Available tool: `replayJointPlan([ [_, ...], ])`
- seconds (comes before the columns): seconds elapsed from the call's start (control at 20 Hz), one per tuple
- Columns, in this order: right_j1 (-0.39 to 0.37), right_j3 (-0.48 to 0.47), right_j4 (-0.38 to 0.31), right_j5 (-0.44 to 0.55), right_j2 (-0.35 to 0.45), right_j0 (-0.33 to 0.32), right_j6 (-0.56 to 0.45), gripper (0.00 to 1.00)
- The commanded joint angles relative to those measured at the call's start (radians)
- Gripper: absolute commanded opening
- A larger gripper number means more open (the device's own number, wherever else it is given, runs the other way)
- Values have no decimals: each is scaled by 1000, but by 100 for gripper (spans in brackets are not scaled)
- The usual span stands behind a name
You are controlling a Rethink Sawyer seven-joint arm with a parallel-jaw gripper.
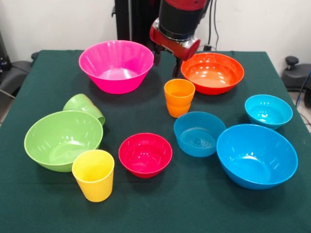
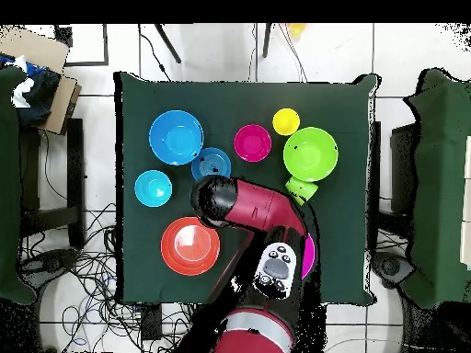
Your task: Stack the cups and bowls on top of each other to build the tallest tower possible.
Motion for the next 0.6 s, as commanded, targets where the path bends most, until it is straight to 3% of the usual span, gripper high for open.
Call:
replayJointPlan([
  [0.05,79,-62,15,23,69,-24,135,100],
  [0.6,71,-76,0,52,59,-34,117,100],
])
